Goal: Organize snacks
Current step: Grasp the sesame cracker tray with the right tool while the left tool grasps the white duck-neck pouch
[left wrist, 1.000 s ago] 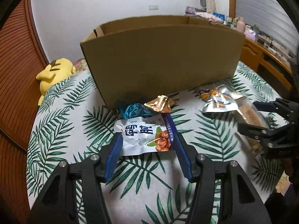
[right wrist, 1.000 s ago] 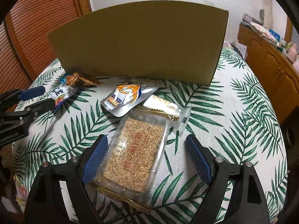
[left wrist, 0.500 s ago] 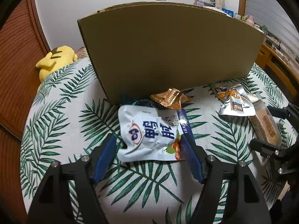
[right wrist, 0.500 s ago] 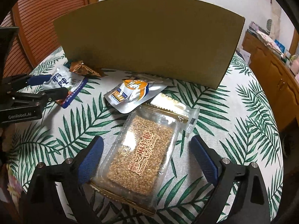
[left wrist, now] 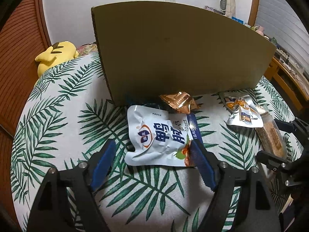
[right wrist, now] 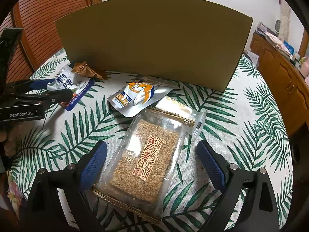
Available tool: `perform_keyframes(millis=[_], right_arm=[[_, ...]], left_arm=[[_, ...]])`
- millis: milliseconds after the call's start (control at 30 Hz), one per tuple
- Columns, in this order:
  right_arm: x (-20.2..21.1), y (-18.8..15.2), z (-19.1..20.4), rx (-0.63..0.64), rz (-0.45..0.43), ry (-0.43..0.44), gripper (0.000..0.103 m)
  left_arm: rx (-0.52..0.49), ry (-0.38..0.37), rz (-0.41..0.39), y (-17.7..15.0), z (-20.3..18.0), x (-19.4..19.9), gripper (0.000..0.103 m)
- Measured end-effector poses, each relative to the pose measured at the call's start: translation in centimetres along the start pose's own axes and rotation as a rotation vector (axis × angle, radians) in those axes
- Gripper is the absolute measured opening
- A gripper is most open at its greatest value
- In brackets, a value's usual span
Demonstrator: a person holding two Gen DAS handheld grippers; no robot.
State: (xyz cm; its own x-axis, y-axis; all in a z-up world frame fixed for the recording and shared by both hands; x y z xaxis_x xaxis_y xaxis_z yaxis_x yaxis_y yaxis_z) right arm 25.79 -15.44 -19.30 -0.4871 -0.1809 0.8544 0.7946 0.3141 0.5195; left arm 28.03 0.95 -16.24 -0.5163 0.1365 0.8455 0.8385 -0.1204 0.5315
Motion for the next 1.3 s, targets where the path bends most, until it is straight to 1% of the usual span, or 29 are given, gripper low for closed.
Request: perform_keyframes(millis=[233,300,367,467,567,633,667,700,733,767,800,900,967,1067,1167,1200,1233,1300], right_arm=[[0.0,0.0,0.1,0.000,0.000,0.000,0.097],[-0.1,0.0,0.1,0.000,0.000,0.000,0.097],[-0.1,0.1,0.2,0.000,-0.001,0.000,0.097],[0.1,0.0,0.2,0.003,-0.001,-0.001,0.096],[0.3,-0.2,-0.2,0.002,-0.004,0.004,0.094],[0.6,-0.5,-0.2,0.005,-0.005,0.020,0.092],[0.9,-0.7,-0.2,0.010,-0.006,0.025,0.087],[1.0,-0.8,-0.2,0.015,-0.006,0.026,0.081],[1.2,-1.0,-0.2,0.021,-0.007,0.032,0.076],[1.6,-1.2,0.0,0.031,-0.007,0.049,0.064],[1.8,-1.4,-0.1,0.037,-0.007,0.054,0.060],[2.3,-1.9,0.0,0.054,-0.003,0.074,0.055],[2.6,-2.1,-0.4,0.045,-0.010,0.074,0.053],[3.0,-2.2,-0.9,0.025,-0.028,0.079,0.051],[3.5,-2.0,-1.1,0.012,-0.045,0.095,0.049],[3.6,-1.9,-1.2,0.010,-0.050,0.101,0.049],[3.8,-1.9,-1.2,0.009,-0.055,0.108,0.049],[3.9,-2.0,-1.5,0.003,-0.061,0.114,0.048]], left_arm=[[-0.002,0.001,0.000,0.0,0.0,-0.1,0.080],[0.002,-0.017,-0.004,0.1,0.0,-0.1,0.078],[-0.006,-0.038,-0.016,0.2,-0.3,0.2,0.059],[-0.031,-0.047,-0.018,-0.2,-1.0,0.6,0.051],[-0.025,-0.075,-0.015,-0.5,-1.3,1.0,0.044],[-0.019,-0.091,-0.016,-0.9,-1.2,1.4,0.040],[-0.015,-0.100,-0.017,-1.0,-1.2,1.6,0.037],[-0.010,-0.110,-0.020,-1.2,-1.3,1.9,0.035],[-0.003,-0.122,-0.022,-1.3,-1.2,2.1,0.027],[0.001,-0.131,-0.021,-1.4,-1.2,2.3,0.022],[0.002,-0.135,-0.023,-1.6,-1.3,2.5,0.021],[0.000,-0.136,-0.029,-1.9,-1.6,2.9,0.019],[0.007,-0.154,-0.035,-2.1,-1.7,3.3,0.016],[0.011,-0.177,-0.057,-2.3,-2.0,4.1,0.012],[0.001,-0.176,-0.079,-2.5,-2.4,4.9,0.010],[-0.004,-0.175,-0.086,-2.5,-2.6,5.1,0.006],[-0.007,-0.180,-0.091,-2.5,-2.7,5.3,0.000],[-0.007,-0.178,-0.102,-2.5,-2.9,5.7,0.000]])
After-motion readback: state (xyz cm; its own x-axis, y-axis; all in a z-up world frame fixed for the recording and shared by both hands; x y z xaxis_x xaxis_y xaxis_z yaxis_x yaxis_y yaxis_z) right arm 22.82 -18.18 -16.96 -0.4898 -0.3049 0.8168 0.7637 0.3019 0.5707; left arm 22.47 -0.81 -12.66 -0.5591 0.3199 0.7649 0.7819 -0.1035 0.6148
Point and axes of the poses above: each gripper's, at about its wrist camera, not at the fingertips, and x roughly against the way its jaws point, z to its left, y to its top, the point moved 8 cm from there along -x, roughly the way its jaws point, and after that the axes turned 6 degrees about z, right-handed, at the moved point
